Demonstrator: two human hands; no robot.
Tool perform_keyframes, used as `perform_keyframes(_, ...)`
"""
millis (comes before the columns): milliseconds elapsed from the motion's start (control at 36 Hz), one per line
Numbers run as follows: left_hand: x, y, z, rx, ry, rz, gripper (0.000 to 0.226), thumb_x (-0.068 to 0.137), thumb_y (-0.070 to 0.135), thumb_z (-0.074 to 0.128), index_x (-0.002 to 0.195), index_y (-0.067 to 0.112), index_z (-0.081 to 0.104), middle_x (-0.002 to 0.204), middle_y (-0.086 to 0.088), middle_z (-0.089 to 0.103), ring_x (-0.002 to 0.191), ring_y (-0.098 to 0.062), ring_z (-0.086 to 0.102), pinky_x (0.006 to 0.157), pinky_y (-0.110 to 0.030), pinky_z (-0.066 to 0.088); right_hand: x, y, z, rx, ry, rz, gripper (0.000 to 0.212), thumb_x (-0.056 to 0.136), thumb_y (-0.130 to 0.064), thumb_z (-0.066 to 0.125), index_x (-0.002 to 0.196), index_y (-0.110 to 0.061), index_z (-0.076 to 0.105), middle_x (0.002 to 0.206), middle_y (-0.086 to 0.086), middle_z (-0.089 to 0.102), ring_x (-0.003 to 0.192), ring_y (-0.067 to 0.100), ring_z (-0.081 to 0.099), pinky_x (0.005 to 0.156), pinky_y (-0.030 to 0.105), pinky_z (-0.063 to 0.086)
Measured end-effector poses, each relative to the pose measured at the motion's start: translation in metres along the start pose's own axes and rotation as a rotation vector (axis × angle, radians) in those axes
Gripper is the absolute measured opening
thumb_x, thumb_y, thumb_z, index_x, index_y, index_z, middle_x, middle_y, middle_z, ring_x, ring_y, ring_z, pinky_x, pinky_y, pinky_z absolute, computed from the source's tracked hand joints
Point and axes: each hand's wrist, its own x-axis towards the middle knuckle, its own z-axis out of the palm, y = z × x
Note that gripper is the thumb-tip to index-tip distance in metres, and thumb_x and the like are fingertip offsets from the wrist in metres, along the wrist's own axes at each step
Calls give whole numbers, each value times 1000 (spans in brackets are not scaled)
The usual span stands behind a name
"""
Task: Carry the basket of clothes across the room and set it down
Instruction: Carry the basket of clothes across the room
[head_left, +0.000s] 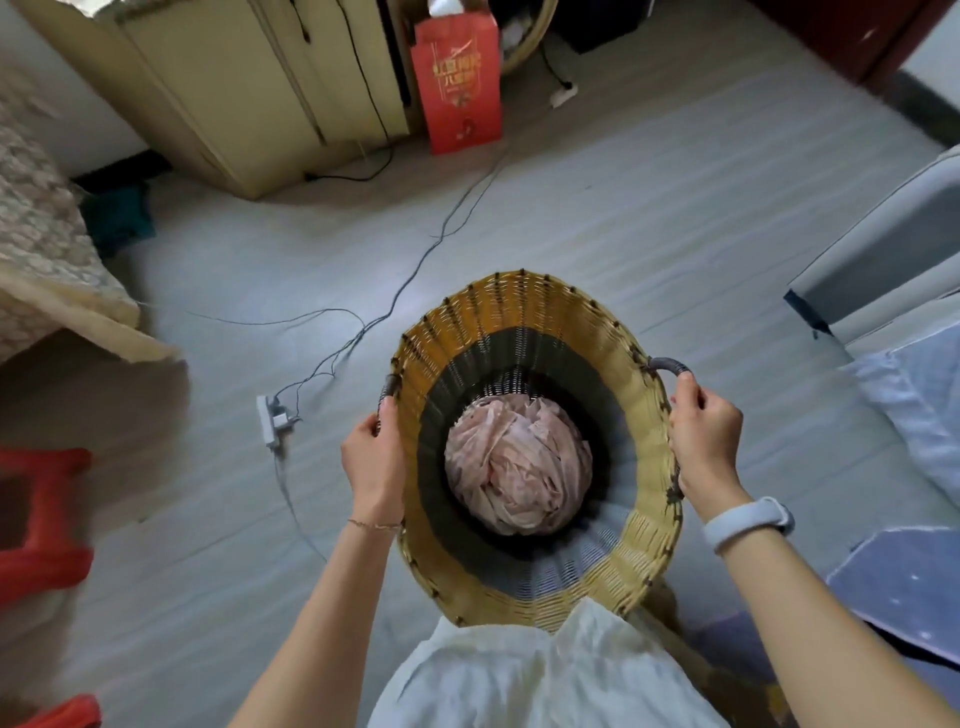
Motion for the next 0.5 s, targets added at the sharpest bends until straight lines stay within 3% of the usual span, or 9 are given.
perform_keyframes(333,146,141,133,21,-99,25,39,89,43,42,71,11,56,69,-13,47,67,-22,43,63,-34,34,170,-94,47,78,77,57,43,91,-31,41,51,-16,32,49,5,31,49,19,27,51,34,23)
perform_keyframes(500,188,209,208,44,-131,75,42,89,42,42,59,14,49,65,-12,46,67,-25,43,63,-37,35,257,-119,49,85,144,74,43,88,-33,42,50,-18,29,48,3,30,50,19,26,52,35,24)
